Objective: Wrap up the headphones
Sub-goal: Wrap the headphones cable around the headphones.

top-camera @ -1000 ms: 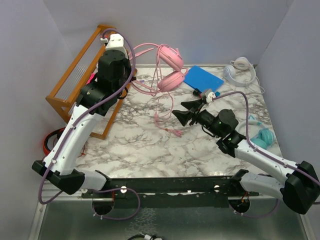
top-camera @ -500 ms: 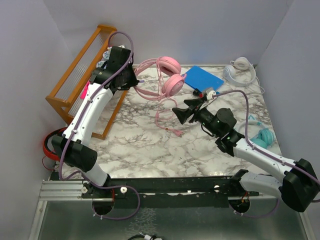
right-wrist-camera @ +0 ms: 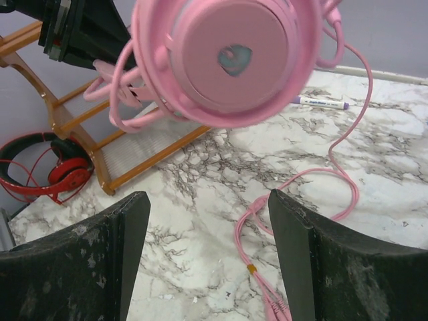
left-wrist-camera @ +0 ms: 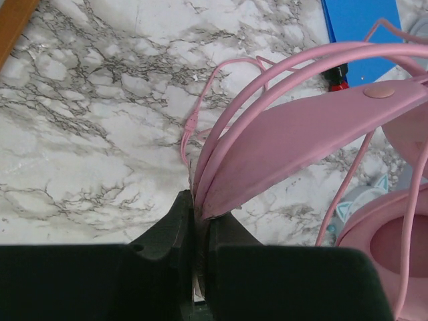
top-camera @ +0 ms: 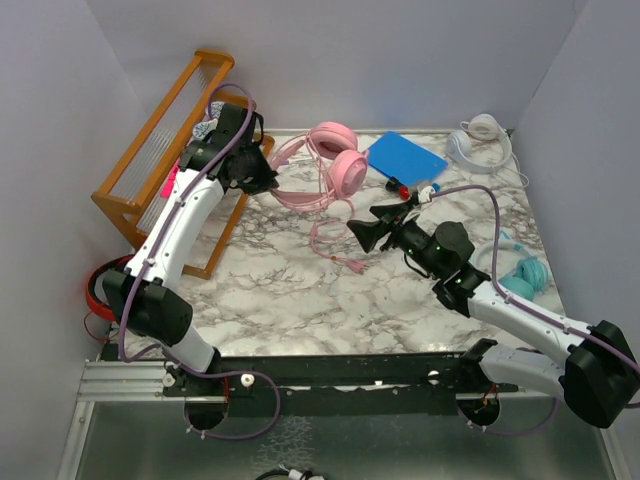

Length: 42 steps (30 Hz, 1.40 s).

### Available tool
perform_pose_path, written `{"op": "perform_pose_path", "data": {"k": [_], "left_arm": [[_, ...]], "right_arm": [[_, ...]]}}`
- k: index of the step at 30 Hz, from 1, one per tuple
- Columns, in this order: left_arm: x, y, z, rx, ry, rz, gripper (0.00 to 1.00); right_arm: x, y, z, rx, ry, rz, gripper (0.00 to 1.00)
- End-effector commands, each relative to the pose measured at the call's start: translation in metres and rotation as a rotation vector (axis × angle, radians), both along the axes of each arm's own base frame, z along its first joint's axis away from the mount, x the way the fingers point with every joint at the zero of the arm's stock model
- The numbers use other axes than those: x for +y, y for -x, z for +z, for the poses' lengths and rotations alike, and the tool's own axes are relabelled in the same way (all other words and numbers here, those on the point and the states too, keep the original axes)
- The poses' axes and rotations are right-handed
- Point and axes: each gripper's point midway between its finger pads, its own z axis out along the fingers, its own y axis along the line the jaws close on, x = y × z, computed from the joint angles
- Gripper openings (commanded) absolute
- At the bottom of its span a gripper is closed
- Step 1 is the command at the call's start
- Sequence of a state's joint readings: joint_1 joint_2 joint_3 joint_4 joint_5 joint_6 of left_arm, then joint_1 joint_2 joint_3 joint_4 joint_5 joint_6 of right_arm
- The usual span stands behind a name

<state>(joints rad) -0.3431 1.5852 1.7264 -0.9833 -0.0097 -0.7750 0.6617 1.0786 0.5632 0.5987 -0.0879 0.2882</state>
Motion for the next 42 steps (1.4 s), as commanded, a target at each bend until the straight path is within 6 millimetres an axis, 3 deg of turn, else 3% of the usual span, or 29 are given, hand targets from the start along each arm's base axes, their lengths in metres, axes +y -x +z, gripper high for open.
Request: {"op": "perform_pose_path", "data": {"k": [1, 7, 13, 19, 21, 23, 26, 29, 34, 42], "left_arm": [[-0.003, -0.007, 0.023, 0.004, 0.213, -0.037, 0.0], [0.008, -0.01, 0.029, -0.107, 0.203, -0.146, 0.0], [0.023, 0.0, 0.035, -0.121, 0.212, -0.103, 0.0], [0.02, 0.015, 0.067, -0.14, 0.205, -0.186, 0.0], [0.024, 0.021, 0.082, -0.156, 0.176, -0.191, 0.0], [0.027, 0.026, 0.098, -0.174, 0.153, -0.205, 0.0], [0.027, 0.034, 0.11, -0.204, 0.124, -0.203, 0.0], [0.021, 0.039, 0.111, -0.204, 0.128, -0.226, 0.0], [-0.005, 0.054, 0.117, -0.212, 0.131, -0.302, 0.0], [-0.049, 0.083, 0.122, -0.197, 0.162, -0.399, 0.0]], "right_arm": [[-0.004, 0.002, 0.008, -0.016, -0.03, -0.005, 0.79], [-0.007, 0.001, 0.003, -0.012, -0.027, -0.013, 0.79], [-0.006, -0.001, -0.008, 0.003, -0.023, -0.007, 0.8], [-0.019, -0.018, -0.023, 0.05, -0.03, -0.018, 0.84], [-0.024, -0.025, -0.028, 0.065, -0.043, -0.028, 0.88], [-0.025, -0.034, -0.034, 0.081, -0.033, -0.044, 1.0], [-0.02, -0.044, -0.042, 0.087, -0.003, -0.043, 1.0], [-0.013, -0.047, -0.041, 0.019, 0.0, -0.009, 1.0], [0.007, -0.05, -0.038, -0.124, -0.001, 0.093, 0.95], [0.037, -0.062, -0.036, -0.21, -0.044, 0.223, 1.0]]}}
